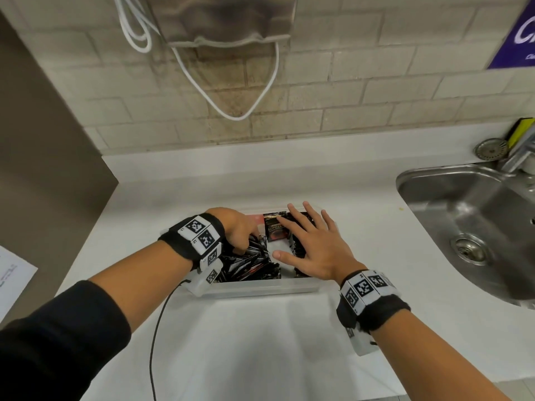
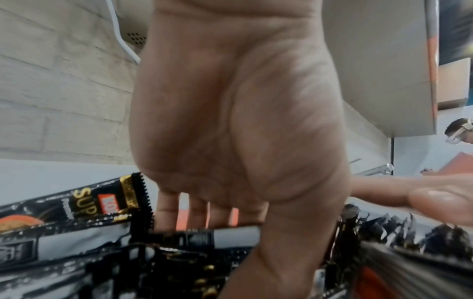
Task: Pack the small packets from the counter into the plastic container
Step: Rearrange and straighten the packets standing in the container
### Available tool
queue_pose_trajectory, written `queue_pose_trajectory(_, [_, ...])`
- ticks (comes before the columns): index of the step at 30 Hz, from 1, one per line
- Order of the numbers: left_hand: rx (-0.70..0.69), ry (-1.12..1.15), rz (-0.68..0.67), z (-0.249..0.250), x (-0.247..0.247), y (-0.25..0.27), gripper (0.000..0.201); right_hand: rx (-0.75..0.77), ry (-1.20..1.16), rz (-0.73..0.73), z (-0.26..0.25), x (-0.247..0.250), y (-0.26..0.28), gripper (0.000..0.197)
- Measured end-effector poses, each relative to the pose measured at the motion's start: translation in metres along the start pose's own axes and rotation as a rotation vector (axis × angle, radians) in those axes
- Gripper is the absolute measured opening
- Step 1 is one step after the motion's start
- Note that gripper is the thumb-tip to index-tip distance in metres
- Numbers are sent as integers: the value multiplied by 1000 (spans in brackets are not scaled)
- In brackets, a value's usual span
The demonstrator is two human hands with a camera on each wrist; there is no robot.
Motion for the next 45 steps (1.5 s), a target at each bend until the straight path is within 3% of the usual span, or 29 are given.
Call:
queue_pose_trajectory(3, [-9,8,44,0,0,-2,60,-4,4,3,0,0,0,89])
queue_pose_trajectory(8, [-25,14,83,-3,0,-4,67,-7,0,11,1,1,-1,89])
queue_pose_trajectory(15, [-68,40,151,-5,0,-7,41,-7,-4,26,1,1,-1,88])
queue_pose_trajectory(26, [-131,90,207,-5,-2,-8,54,-17,-44,58,2,5,-1,87])
queue_pose_trajectory(37, [-130,154,108,6,-5,7,41,-8,-76,69,3,3,-1,87])
queue_pose_trajectory(45, [-118,201,204,-2,-1,17,44,5,-127,84,2,7,-1,86])
Point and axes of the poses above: each hand's wrist, its own y-axis away from the middle knuckle, its own x-axis out of the back of the hand, z = x × y, the point moved 9 cm from there along -y, towards the middle knuckle, and after that the axes turned 7 degrees about -y, right-handed, at the moved point
